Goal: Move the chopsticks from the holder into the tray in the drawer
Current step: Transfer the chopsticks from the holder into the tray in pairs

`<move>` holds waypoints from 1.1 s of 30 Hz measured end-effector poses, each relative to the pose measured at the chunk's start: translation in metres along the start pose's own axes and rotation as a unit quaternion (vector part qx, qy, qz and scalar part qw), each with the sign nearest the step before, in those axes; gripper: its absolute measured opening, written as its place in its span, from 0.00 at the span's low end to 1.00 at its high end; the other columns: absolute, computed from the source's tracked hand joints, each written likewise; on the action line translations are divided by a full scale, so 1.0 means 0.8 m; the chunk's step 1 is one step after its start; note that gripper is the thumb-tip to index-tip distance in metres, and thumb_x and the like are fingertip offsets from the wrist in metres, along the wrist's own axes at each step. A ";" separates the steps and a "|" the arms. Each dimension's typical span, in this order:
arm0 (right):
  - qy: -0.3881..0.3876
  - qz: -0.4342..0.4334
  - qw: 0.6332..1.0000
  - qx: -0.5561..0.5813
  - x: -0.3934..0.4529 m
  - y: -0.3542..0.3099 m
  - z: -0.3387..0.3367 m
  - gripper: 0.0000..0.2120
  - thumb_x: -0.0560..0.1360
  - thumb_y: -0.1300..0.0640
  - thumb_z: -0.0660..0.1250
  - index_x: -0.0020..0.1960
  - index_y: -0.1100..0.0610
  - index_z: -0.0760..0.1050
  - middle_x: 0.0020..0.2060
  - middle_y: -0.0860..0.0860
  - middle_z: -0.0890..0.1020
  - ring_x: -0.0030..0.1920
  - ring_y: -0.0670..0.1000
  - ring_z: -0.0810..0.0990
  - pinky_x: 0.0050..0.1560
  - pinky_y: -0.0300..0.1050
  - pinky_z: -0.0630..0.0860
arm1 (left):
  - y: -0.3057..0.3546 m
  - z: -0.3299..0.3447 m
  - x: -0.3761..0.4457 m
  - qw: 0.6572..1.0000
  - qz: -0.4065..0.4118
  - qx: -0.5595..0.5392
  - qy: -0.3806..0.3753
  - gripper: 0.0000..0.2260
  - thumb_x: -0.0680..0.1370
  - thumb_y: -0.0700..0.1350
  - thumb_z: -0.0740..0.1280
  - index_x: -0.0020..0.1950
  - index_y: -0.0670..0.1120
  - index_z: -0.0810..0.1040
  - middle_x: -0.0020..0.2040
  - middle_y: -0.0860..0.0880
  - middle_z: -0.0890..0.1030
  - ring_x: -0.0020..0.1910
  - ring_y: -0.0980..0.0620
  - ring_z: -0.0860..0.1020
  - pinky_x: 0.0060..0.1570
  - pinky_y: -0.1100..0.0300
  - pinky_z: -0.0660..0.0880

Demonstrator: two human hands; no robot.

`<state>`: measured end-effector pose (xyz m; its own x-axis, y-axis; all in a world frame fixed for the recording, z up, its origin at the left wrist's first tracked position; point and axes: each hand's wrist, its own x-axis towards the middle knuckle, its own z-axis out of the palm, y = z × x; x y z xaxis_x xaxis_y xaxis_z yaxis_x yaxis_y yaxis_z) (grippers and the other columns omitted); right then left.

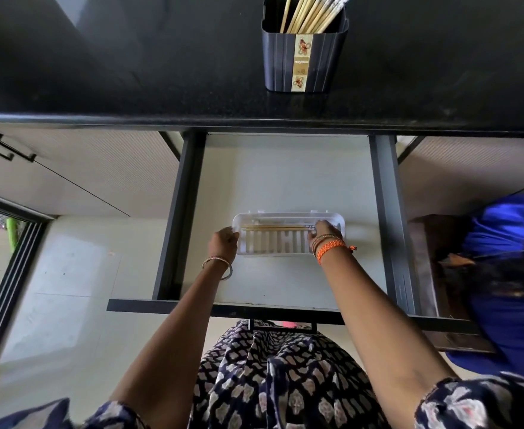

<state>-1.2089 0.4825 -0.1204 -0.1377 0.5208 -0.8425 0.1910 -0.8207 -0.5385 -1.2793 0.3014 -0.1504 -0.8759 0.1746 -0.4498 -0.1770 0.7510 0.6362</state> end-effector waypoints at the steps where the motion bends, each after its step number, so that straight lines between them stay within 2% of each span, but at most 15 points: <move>1: -0.015 0.013 1.000 -0.010 -0.007 -0.003 0.001 0.05 0.78 0.65 0.56 0.48 0.60 0.69 0.34 0.52 0.67 0.31 0.49 0.68 0.39 0.39 0.73 | 0.005 -0.002 0.000 1.000 0.000 -0.009 0.011 0.10 0.78 0.39 0.60 0.51 0.34 0.77 0.49 0.32 0.81 0.51 0.35 0.77 0.48 0.51 0.73; 3: -0.067 0.016 0.998 -0.008 -0.023 -0.019 0.010 0.09 0.77 0.67 0.55 0.38 0.61 0.66 0.31 0.54 0.66 0.30 0.50 0.66 0.43 0.44 0.75 | 0.026 -0.011 -0.001 0.998 0.008 -0.053 0.039 0.15 0.78 0.40 0.60 0.63 0.36 0.72 0.61 0.35 0.77 0.61 0.39 0.75 0.60 0.53 0.71; 4: -0.092 0.004 0.996 -0.013 -0.029 -0.033 0.019 0.12 0.76 0.68 0.55 0.35 0.61 0.66 0.29 0.55 0.67 0.29 0.51 0.67 0.39 0.44 0.75 | 0.043 -0.019 0.001 0.994 0.026 -0.089 0.056 0.16 0.78 0.40 0.60 0.65 0.37 0.71 0.64 0.37 0.76 0.63 0.41 0.74 0.62 0.54 0.70; 6: -0.147 -0.036 0.988 -0.021 -0.052 -0.071 0.040 0.13 0.76 0.69 0.57 0.34 0.61 0.68 0.27 0.55 0.70 0.29 0.50 0.70 0.32 0.43 0.76 | 0.087 -0.036 0.009 0.983 0.089 -0.134 0.093 0.16 0.78 0.38 0.60 0.65 0.39 0.71 0.64 0.39 0.76 0.64 0.43 0.74 0.62 0.56 0.69; 9: -0.191 -0.162 0.967 -0.039 -0.087 -0.151 0.072 0.12 0.76 0.69 0.60 0.38 0.57 0.73 0.29 0.53 0.72 0.30 0.48 0.72 0.34 0.41 0.76 | 0.168 -0.071 0.028 0.957 0.198 -0.175 0.120 0.15 0.78 0.37 0.60 0.64 0.39 0.72 0.63 0.41 0.77 0.62 0.46 0.75 0.60 0.60 0.70; 13: -0.179 -0.363 0.911 -0.085 -0.114 -0.258 0.110 0.09 0.76 0.65 0.62 0.41 0.55 0.77 0.32 0.50 0.77 0.31 0.45 0.75 0.34 0.38 0.77 | 0.270 -0.112 0.055 0.919 0.329 -0.163 0.141 0.15 0.78 0.37 0.60 0.63 0.40 0.73 0.61 0.41 0.78 0.60 0.47 0.76 0.62 0.54 0.73; 17: -0.112 -0.459 0.875 -0.104 -0.096 -0.344 0.158 0.08 0.76 0.63 0.64 0.51 0.61 0.81 0.35 0.50 0.80 0.34 0.45 0.78 0.39 0.39 0.79 | 0.338 -0.131 0.093 0.901 0.401 -0.051 0.158 0.17 0.77 0.37 0.61 0.66 0.43 0.71 0.65 0.43 0.75 0.64 0.46 0.73 0.65 0.50 0.72; 19: -0.071 -0.484 0.865 -0.117 -0.077 -0.371 0.181 0.09 0.75 0.62 0.65 0.50 0.65 0.82 0.36 0.54 0.80 0.37 0.49 0.78 0.44 0.45 0.79 | 0.353 -0.130 0.116 0.900 0.409 0.020 0.151 0.18 0.78 0.38 0.62 0.68 0.45 0.69 0.69 0.44 0.70 0.71 0.46 0.66 0.70 0.48 0.66; 22: -0.065 -0.464 0.871 -0.146 -0.051 -0.392 0.210 0.10 0.74 0.60 0.68 0.45 0.69 0.80 0.34 0.58 0.73 0.36 0.53 0.71 0.39 0.46 0.70 | 0.366 -0.124 0.146 0.898 0.411 0.075 0.138 0.19 0.77 0.39 0.63 0.69 0.45 0.68 0.72 0.44 0.68 0.74 0.46 0.59 0.73 0.48 0.59; 24: -0.078 -0.441 0.877 -0.173 -0.041 -0.396 0.222 0.14 0.74 0.58 0.70 0.46 0.71 0.79 0.34 0.60 0.76 0.37 0.53 0.73 0.39 0.46 0.70 | 0.369 -0.121 0.157 0.898 0.411 0.073 0.138 0.17 0.77 0.40 0.63 0.66 0.45 0.71 0.70 0.44 0.70 0.73 0.45 0.63 0.72 0.45 0.62; 26: -0.075 -0.438 0.877 -0.184 -0.031 -0.399 0.230 0.16 0.73 0.57 0.71 0.48 0.72 0.79 0.40 0.65 0.83 0.37 0.53 0.76 0.39 0.47 0.74 | 0.368 -0.116 0.164 0.897 0.411 0.057 0.152 0.13 0.77 0.40 0.64 0.61 0.44 0.76 0.67 0.44 0.74 0.69 0.45 0.68 0.69 0.44 0.67; 27: -0.073 -0.440 0.876 -0.183 -0.026 -0.401 0.233 0.15 0.72 0.58 0.71 0.46 0.72 0.79 0.44 0.66 0.84 0.37 0.53 0.78 0.39 0.47 0.76 | 0.367 -0.114 0.166 0.896 0.411 0.048 0.158 0.11 0.77 0.41 0.63 0.58 0.43 0.77 0.65 0.44 0.75 0.67 0.45 0.70 0.68 0.43 0.67; 29: -0.066 -0.446 0.875 -0.179 -0.020 -0.402 0.237 0.11 0.72 0.59 0.72 0.36 0.66 0.78 0.45 0.65 0.85 0.36 0.52 0.80 0.40 0.47 0.79 | 0.363 -0.112 0.170 0.894 0.414 0.046 0.164 0.09 0.77 0.42 0.63 0.54 0.43 0.80 0.62 0.44 0.78 0.67 0.46 0.70 0.69 0.43 0.65; 31: -0.054 -0.451 0.872 -0.181 -0.016 -0.404 0.241 0.14 0.72 0.60 0.72 0.29 0.59 0.74 0.43 0.64 0.85 0.35 0.52 0.81 0.42 0.48 0.81 | 0.360 -0.112 0.173 0.891 0.419 0.049 0.168 0.09 0.77 0.43 0.63 0.52 0.43 0.81 0.60 0.44 0.80 0.68 0.46 0.70 0.70 0.44 0.63; 33: -0.046 -0.453 0.873 -0.175 -0.016 -0.406 0.243 0.15 0.72 0.62 0.72 0.28 0.59 0.73 0.43 0.64 0.85 0.34 0.52 0.82 0.44 0.50 0.82 | 0.360 -0.111 0.174 0.890 0.422 0.041 0.171 0.09 0.77 0.43 0.63 0.52 0.43 0.81 0.58 0.43 0.81 0.67 0.45 0.71 0.69 0.43 0.65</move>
<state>-1.4581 0.6967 0.0675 -0.4615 0.8841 -0.0730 0.2465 0.0488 -0.9679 -1.4920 0.4849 0.0260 -0.7696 0.5041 0.3919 0.6286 0.4907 0.6034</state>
